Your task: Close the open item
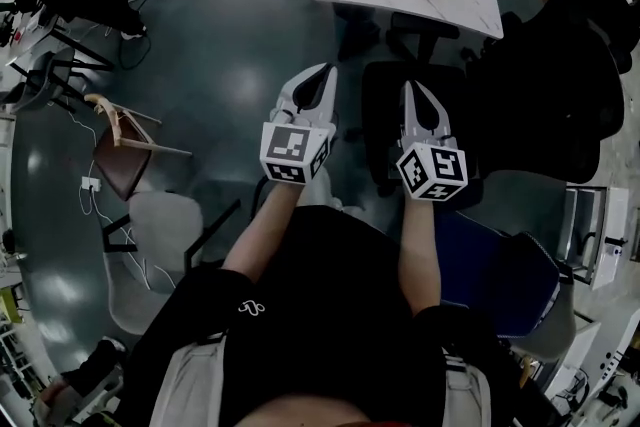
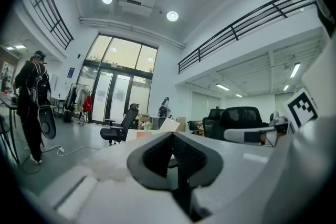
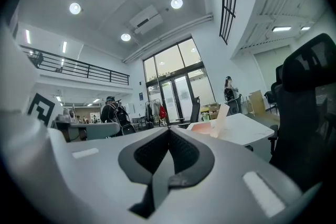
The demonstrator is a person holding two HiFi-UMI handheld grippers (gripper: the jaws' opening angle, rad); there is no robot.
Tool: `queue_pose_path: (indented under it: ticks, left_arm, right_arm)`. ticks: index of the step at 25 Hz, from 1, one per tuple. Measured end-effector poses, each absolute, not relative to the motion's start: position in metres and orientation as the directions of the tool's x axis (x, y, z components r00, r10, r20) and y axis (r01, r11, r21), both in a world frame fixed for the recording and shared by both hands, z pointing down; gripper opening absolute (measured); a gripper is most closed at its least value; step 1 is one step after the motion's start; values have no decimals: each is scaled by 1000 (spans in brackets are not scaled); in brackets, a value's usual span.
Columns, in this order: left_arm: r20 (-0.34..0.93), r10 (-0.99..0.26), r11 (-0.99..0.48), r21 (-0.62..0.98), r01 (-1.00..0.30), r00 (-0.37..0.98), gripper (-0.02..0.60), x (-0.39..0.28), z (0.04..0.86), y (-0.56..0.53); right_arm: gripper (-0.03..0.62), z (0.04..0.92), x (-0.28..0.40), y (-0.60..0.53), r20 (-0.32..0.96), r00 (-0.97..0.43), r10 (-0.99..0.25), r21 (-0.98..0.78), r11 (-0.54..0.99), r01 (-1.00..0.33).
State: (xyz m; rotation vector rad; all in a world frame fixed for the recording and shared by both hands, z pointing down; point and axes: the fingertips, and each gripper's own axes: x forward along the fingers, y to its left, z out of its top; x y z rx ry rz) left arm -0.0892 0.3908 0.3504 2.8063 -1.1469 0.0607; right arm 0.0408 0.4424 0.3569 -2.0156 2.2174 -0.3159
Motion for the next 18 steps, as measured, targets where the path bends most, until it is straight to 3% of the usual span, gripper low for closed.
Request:
queue_pose_path:
  ticks: [8, 18]
  left_arm:
    - [80, -712, -689, 114, -716, 698, -2, -94, 368, 340]
    - [95, -682, -716, 115, -688, 725, -2, -78, 375, 135]
  right_arm:
    - [0, 381, 45, 389, 79, -116, -990, -252, 93, -963]
    - [0, 377, 58, 189, 53, -66, -996, -239, 51, -970]
